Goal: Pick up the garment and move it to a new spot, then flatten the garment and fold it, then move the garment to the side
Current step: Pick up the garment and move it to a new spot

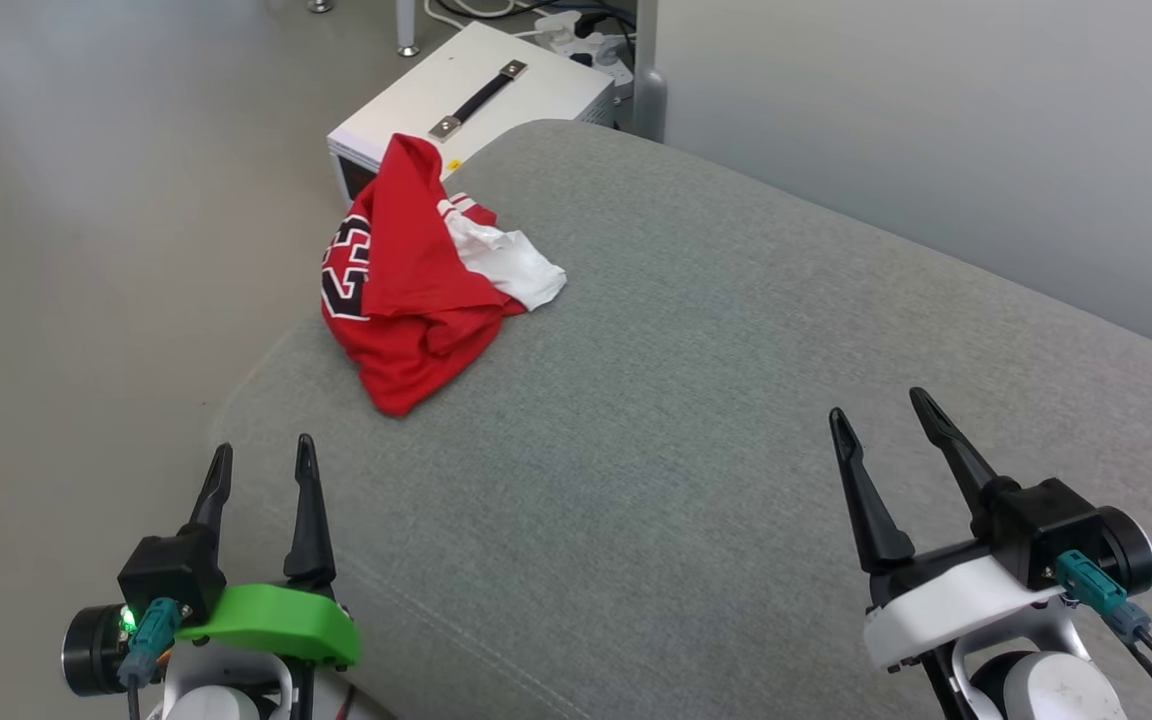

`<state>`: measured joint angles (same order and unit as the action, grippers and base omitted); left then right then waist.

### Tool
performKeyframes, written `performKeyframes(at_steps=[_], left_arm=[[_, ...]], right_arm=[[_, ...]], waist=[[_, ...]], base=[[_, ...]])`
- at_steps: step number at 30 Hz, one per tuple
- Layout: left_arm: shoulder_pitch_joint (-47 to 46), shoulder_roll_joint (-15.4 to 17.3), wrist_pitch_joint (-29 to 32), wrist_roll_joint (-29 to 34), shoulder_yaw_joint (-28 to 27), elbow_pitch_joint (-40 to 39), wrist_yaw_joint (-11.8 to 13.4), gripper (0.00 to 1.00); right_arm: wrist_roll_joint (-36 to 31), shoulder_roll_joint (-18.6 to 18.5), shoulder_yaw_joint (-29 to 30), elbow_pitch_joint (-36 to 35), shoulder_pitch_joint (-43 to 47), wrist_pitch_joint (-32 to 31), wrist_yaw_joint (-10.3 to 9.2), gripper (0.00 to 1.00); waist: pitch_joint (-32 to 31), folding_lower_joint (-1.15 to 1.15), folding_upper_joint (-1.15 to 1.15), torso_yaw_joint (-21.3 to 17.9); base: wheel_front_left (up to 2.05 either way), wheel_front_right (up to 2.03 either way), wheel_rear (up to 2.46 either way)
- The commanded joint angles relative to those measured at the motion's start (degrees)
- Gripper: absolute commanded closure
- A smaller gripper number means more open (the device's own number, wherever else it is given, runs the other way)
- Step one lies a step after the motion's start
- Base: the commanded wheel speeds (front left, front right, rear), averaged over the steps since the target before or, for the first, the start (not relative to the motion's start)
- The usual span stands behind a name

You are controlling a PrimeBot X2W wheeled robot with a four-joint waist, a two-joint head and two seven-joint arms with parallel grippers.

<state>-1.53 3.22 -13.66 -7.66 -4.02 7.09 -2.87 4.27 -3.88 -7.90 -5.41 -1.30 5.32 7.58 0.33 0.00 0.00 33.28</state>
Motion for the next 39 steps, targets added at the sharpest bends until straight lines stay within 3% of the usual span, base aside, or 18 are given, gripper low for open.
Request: performKeyframes(at_steps=[1,6,16,27,31,32,39], left_arm=[[-0.99,-0.28,-0.78,-0.38,-0.15,0.41,-0.43,0.0],[-1.23,-0.31,-1.34,-0.61,-0.29,0.62,-0.5,0.0],[-3.02,-0.33,-1.34,-1.33,-0.15,0.69,-0.16,0.0],[-17.7,0.56,-0.83,-5.96,-1.14,5.57,-1.59,0.0],[-25.83,2.2,1.89,-8.45,-1.31,9.65,-2.6,0.0],[-30.94,3.81,4.99,-9.87,-1.44,13.55,-3.02,0.0],[-41.93,8.27,14.57,-13.92,-1.41,23.99,-3.95,0.0]], right_arm=[[0.23,-0.15,-0.39,-0.47,-0.66,0.55,-0.08,0.0],[0.6,-0.36,-0.74,-0.75,-0.95,0.68,-0.09,0.0],[0.76,-1.29,-0.79,-2.1,-1.82,-0.32,-0.09,0.0],[0.54,-5.76,-0.87,-7.52,-6.19,-4.58,-0.09,0.0],[0.6,-7.05,0.16,-9.23,-7.22,-5.52,-0.09,0.0],[0.76,-7.55,0.68,-10.09,-7.77,-5.88,-0.09,0.0],[0.41,-8.89,1.86,-13.04,-9.99,-7.02,-0.09,0.0]], waist=[[0.21,0.0,0.0,1.24],[0.48,0.0,0.0,2.52],[2.69,0.0,0.0,1.31],[13.3,0.0,0.0,-3.43],[16.82,0.0,0.0,-4.63],[18.85,0.0,0.0,-5.75],[24.53,0.0,0.0,-7.53]], base=[[0.0,0.0,0.0],[0.0,0.0,0.0],[0.0,0.0,0.0],[0.0,0.0,0.0],[0.0,0.0,0.0],[0.0,0.0,0.0],[0.0,0.0,0.0]])
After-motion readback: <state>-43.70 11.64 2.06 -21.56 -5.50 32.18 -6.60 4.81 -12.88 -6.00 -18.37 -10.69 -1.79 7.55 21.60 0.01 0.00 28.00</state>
